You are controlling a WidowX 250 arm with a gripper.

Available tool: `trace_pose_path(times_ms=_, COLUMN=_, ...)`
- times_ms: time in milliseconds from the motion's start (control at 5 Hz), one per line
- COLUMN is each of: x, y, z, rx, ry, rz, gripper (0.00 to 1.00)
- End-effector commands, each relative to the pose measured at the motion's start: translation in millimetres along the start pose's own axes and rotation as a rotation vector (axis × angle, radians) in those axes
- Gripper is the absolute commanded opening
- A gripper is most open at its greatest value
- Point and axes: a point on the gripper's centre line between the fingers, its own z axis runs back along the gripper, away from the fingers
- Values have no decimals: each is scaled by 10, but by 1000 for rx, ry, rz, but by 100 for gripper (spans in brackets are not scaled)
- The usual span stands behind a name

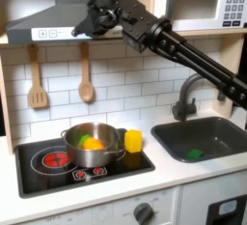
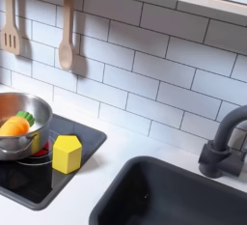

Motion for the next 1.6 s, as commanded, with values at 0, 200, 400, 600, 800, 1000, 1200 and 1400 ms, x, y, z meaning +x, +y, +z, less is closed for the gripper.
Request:
trace_pose_path(times_ms=0, x=6, y=55, z=-63, rx=24, ry=11, rz=-2, gripper=0)
trace_pose_path(times_ms=200, x=24, y=104, z=-87, rx=45, ry=12, rz=-7, gripper=0)
trace_pose_path(times_ms=400, x=48, y=114, z=-60, rx=52, ry=9, rz=-5, gripper=0)
trace_pose_path(times_ms=600, x=20, y=105, z=-34, rx=49, ry=12, rz=-11, gripper=0)
trace_pose_path(times_ms=800, x=-3, y=104, z=-40, rx=44, ry=20, rz=-7, gripper=0)
trace_pose_path(times_ms=1000, x=-44, y=116, z=-21, rx=41, ry=28, rz=-8, gripper=0)
trace_pose_path(times_ms=1200, x=-206, y=172, z=16, rx=35, ry=87, rz=11, gripper=0)
trace_pose_path(times_ms=1400, x=-439, y=72, z=-125, rx=-14, ry=177, rz=11, gripper=0)
